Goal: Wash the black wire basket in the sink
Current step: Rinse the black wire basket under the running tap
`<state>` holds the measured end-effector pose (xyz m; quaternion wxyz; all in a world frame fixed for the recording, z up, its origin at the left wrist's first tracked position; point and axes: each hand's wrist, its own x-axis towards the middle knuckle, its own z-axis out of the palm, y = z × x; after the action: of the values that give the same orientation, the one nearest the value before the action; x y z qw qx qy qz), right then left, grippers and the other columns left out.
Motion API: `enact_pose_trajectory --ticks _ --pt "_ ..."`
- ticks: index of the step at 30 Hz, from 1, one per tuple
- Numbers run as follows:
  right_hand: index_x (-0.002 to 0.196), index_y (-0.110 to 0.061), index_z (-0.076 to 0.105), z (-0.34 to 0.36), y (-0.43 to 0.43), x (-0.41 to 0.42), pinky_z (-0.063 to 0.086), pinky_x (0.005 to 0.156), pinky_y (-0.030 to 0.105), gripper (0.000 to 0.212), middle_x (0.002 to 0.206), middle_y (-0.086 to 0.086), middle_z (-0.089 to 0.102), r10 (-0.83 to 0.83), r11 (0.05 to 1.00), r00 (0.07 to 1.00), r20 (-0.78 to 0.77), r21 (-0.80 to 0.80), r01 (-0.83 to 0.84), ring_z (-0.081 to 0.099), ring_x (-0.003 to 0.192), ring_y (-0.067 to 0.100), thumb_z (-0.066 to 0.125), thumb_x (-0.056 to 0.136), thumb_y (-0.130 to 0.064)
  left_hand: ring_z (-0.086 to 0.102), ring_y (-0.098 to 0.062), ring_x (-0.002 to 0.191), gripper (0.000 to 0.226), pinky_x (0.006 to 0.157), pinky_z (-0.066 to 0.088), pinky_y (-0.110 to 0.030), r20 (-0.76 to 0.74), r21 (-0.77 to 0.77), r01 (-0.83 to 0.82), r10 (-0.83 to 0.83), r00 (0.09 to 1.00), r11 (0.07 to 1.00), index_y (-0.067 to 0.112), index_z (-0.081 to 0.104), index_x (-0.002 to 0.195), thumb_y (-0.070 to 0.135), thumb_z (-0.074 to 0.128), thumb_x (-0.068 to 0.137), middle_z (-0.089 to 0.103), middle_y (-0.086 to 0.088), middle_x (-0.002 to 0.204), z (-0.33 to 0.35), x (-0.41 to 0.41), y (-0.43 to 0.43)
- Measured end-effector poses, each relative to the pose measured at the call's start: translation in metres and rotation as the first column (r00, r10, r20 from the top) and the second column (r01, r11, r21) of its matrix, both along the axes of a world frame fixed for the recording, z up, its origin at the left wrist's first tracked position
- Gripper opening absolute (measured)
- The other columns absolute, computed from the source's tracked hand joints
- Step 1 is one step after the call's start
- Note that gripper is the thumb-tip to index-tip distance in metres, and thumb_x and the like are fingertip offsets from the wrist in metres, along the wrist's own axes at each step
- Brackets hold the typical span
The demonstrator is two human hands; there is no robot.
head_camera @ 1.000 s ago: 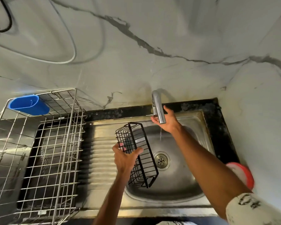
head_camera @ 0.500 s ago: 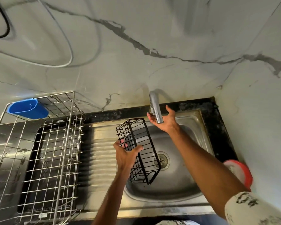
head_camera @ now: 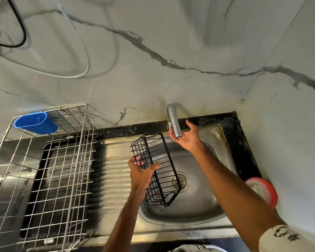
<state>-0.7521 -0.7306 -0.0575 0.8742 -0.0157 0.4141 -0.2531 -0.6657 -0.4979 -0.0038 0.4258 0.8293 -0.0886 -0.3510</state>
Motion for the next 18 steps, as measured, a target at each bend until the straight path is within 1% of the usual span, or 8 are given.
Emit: enact_pose_trajectory --ticks 2,4,5,9,11,13,15,18 --pt "0.140 0.001 0.042 0.014 0.010 -0.016 0.051 0.101 0.050 0.061 0.140 0.028 0.050 0.135 0.978 0.983 -0.120 -0.143 -0.152 0.058 0.119 0.040 0.062 0.094 -0.033 0.052 -0.025 0.112 0.093 0.088 0.041 -0.036 -0.003 -0.015 0.012 -0.012 1.000 1.000 0.017 0.033 0.139 0.026 0.093 0.070 0.050 -0.004 0.124 0.004 -0.002 0.004" --pt "0.125 -0.002 0.055 0.023 0.023 -0.037 0.047 0.105 0.048 0.030 0.140 0.026 0.053 0.251 0.893 0.921 -0.300 -0.295 -0.339 0.055 0.125 0.038 0.050 0.101 -0.019 0.052 -0.025 0.112 0.089 0.087 0.041 -0.036 -0.006 -0.024 0.025 -0.025 1.000 0.999 0.018 0.034 0.137 0.025 0.093 0.070 0.050 -0.004 0.125 0.007 -0.004 0.007" --pt "0.121 -0.003 0.057 0.025 0.031 -0.048 0.047 0.105 0.047 0.024 0.140 0.025 0.053 0.287 0.836 0.880 -0.379 -0.350 -0.423 0.053 0.127 0.037 0.047 0.102 -0.013 0.052 -0.026 0.111 0.087 0.087 0.041 -0.036 -0.010 -0.030 0.025 -0.026 1.000 0.999 0.019 0.035 0.136 0.025 0.093 0.070 0.051 -0.005 0.125 0.007 -0.005 0.009" --pt "0.126 -0.007 0.063 0.035 0.067 -0.080 0.052 0.099 0.044 0.029 0.134 0.018 0.060 0.264 0.639 0.705 -0.658 -0.428 -0.639 0.059 0.121 0.030 0.049 0.101 -0.002 0.059 -0.024 0.107 0.091 0.087 0.049 -0.042 -0.029 -0.054 0.011 -0.012 0.999 0.998 0.024 0.042 0.128 0.038 0.094 0.055 0.060 -0.004 0.121 0.013 -0.010 0.021" --pt "0.128 -0.012 0.062 0.043 0.088 -0.089 0.054 0.098 0.044 0.030 0.131 0.011 0.062 0.271 0.528 0.602 -0.751 -0.406 -0.746 0.060 0.117 0.024 0.057 0.099 -0.007 0.061 -0.023 0.106 0.094 0.092 0.054 -0.049 -0.042 -0.081 0.009 -0.012 0.999 0.997 0.029 0.045 0.124 0.046 0.090 0.043 0.063 -0.003 0.119 0.014 -0.013 0.028" --pt "0.135 -0.017 0.056 0.049 0.108 -0.096 0.056 0.094 0.041 0.043 0.130 0.003 0.059 0.313 0.396 0.512 -0.800 -0.380 -0.836 0.060 0.117 0.023 0.069 0.094 -0.023 0.063 -0.023 0.108 0.093 0.091 0.055 -0.052 -0.072 -0.113 0.021 -0.029 0.997 0.993 0.032 0.046 0.123 0.048 0.090 0.042 0.065 -0.002 0.118 0.015 -0.014 0.035" --pt "0.138 -0.020 0.052 0.053 0.126 -0.100 0.056 0.085 0.032 0.054 0.127 -0.001 0.058 0.346 0.311 0.480 -0.806 -0.384 -0.869 0.060 0.115 0.020 0.072 0.091 -0.036 0.063 -0.023 0.109 0.091 0.086 0.054 -0.047 -0.090 -0.151 0.042 -0.056 0.994 0.988 0.031 0.048 0.122 0.047 0.090 0.043 0.066 -0.002 0.117 0.020 -0.016 0.040" --pt "0.130 -0.014 0.057 0.062 0.147 -0.099 0.054 0.068 0.017 0.033 0.121 0.006 0.067 0.252 0.206 0.459 -0.852 -0.416 -0.885 0.065 0.096 0.010 0.062 0.099 -0.025 0.064 -0.023 0.111 0.086 0.087 0.052 -0.043 -0.066 -0.197 0.097 -0.112 0.991 0.976 0.030 0.052 0.122 0.042 0.091 0.046 0.067 -0.003 0.120 0.038 -0.018 0.047"
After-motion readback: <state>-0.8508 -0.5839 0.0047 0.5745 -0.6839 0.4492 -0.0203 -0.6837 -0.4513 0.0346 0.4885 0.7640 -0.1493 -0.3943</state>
